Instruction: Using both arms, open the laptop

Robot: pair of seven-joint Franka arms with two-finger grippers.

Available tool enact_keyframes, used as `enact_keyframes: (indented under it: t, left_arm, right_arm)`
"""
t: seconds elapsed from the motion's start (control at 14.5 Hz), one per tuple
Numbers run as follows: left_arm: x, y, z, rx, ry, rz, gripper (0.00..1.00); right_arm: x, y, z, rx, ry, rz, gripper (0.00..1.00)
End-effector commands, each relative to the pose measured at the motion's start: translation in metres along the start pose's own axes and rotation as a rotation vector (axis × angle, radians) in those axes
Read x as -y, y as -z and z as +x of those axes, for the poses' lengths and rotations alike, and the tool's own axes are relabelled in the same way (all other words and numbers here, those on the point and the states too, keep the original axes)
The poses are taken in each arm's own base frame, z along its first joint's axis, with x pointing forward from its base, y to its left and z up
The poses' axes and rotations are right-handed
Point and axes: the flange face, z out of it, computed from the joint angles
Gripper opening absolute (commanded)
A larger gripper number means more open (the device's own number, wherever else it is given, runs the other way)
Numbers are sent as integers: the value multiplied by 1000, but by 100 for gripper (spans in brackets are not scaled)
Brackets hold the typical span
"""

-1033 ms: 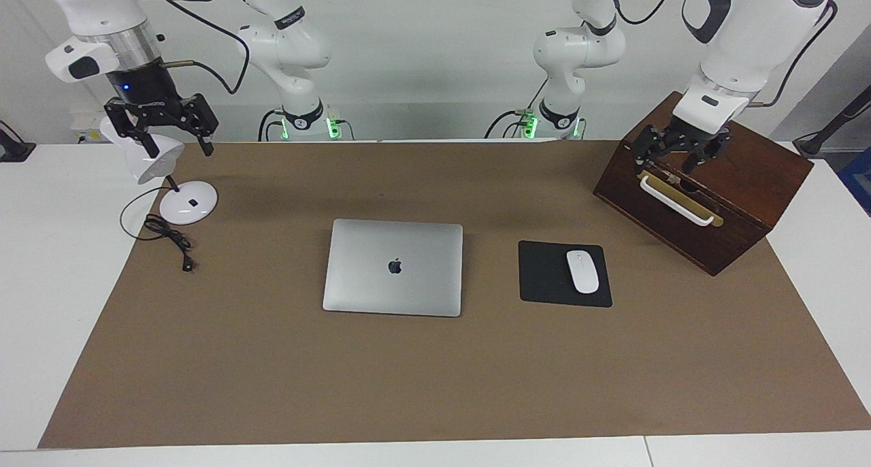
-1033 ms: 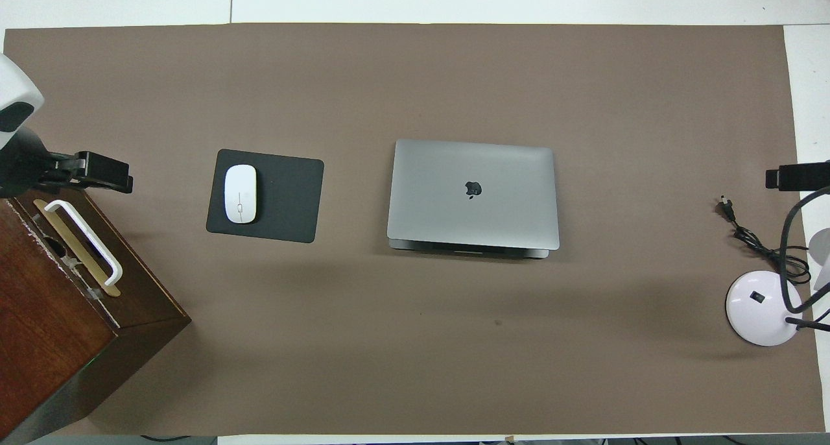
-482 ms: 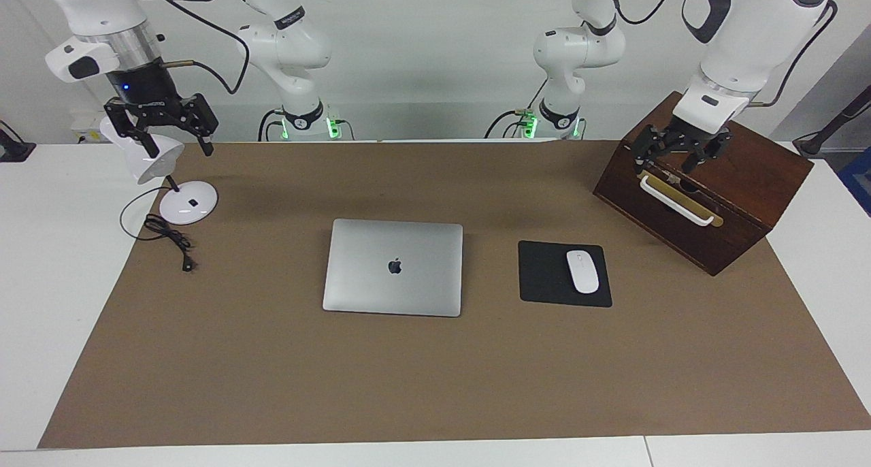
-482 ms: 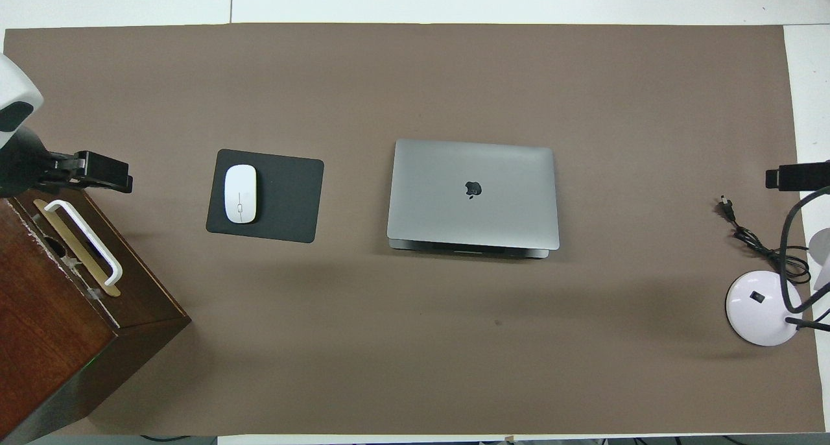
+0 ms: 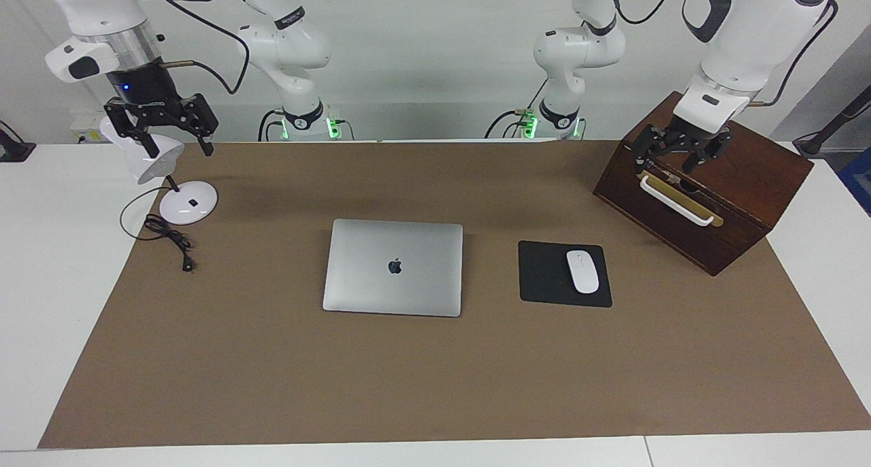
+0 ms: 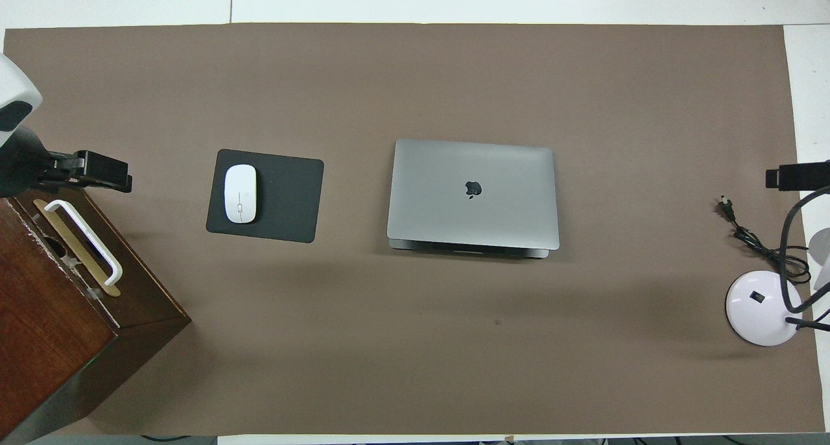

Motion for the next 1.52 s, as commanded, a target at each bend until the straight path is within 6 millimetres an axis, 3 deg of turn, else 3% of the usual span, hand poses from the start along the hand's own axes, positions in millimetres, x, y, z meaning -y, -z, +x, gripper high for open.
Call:
enact_keyframes:
  t: [0.0,1.31,1.45]
  left_arm:
    - [2,6,-1,8,1,-9,100]
    - [10,6,2,-19,28,-11,100]
    - [9,7,2,-20,26,-11,100]
  right_arm:
    - [-2,0,-1,2,-15,5,100]
    - [-2,0,-1,2,-15,5,100]
    - [-19,0,-4,10,-43,1,100]
